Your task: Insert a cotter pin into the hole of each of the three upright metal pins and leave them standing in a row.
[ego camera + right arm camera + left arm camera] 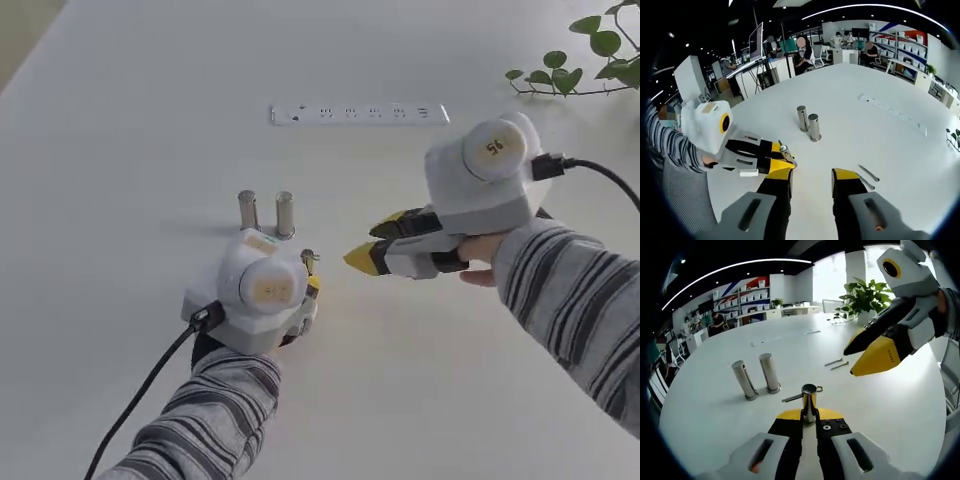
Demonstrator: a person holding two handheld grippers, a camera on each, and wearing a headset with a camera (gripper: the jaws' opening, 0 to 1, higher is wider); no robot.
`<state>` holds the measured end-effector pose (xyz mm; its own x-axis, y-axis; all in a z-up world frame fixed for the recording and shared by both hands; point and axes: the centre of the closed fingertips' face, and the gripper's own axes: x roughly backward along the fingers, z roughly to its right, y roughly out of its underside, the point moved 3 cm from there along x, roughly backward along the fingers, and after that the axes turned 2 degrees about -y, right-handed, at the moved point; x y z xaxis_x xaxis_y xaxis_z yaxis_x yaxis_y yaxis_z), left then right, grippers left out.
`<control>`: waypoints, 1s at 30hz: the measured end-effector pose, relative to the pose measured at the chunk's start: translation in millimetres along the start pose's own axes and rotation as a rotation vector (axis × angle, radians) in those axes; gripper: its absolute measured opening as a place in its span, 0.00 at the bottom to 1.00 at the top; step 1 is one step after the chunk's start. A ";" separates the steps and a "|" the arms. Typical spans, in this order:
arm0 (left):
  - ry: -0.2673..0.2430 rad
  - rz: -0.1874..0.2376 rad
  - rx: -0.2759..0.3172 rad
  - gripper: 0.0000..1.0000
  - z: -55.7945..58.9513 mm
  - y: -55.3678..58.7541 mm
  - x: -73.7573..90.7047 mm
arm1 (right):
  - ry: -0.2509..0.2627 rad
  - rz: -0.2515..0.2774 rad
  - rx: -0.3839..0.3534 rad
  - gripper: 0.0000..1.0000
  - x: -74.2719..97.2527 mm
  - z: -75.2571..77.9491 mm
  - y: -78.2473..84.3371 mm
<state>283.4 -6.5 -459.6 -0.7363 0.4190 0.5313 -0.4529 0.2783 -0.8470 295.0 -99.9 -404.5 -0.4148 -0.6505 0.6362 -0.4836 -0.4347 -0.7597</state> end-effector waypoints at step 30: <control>-0.126 -0.015 0.036 0.05 -71.7 3.6 17.0 | -0.001 0.066 -0.096 0.38 10.5 -15.9 26.0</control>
<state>305.4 63.6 -452.5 -0.7852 0.3028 0.5402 -0.4807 0.2518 -0.8399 265.9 -108.1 -415.4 -0.4473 -0.6761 0.5855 -0.5270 -0.3296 -0.7833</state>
